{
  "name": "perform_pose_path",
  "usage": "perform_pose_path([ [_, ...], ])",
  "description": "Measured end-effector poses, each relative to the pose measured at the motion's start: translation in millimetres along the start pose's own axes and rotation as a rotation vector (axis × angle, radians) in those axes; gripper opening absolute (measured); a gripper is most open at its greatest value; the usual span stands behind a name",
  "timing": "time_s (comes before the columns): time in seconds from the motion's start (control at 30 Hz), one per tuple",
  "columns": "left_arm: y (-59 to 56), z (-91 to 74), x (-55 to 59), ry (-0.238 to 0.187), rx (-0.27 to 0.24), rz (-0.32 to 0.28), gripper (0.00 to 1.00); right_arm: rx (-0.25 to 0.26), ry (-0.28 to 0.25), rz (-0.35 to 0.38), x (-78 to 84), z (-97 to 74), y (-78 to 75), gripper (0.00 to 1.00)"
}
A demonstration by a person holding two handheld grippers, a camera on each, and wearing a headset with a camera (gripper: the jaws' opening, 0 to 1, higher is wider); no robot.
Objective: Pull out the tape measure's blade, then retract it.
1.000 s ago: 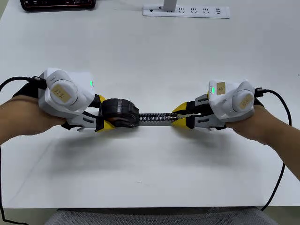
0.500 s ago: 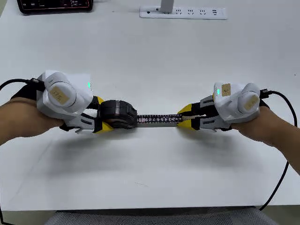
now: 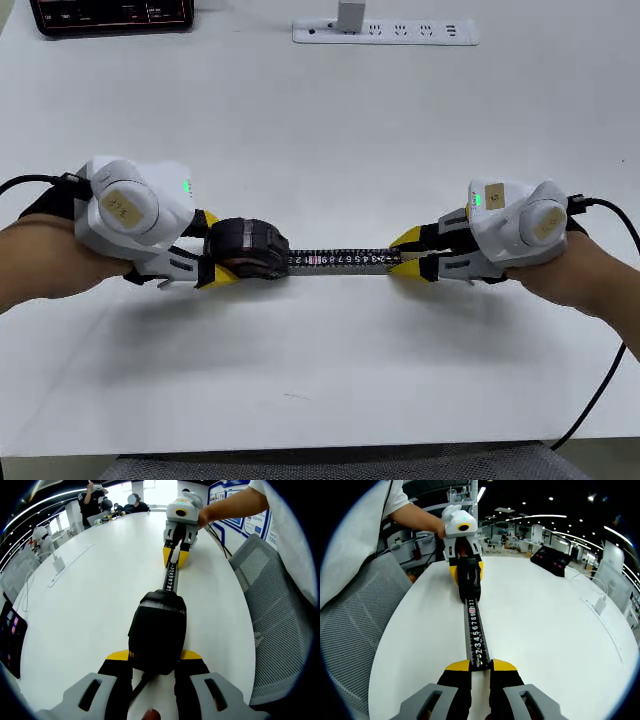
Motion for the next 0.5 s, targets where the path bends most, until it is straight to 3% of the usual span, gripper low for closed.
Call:
perform_pose_path([
  [0.5,0.1,0.3,-0.1,0.004,0.0,0.003,0.27,0.01,0.031,0.007,13.9,-16.9,-0.5,0.09],
])
Point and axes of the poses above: the centre of the closed fingertips' face, and the gripper's own axes: z roughly forward along the fingers, y roughly to its left, x roughly out of its underside, the point moved 7 cm from there along -z, roughly backward along the fingers, and after that the axes turned 7 degrees about -x, right-handed, at the moved point
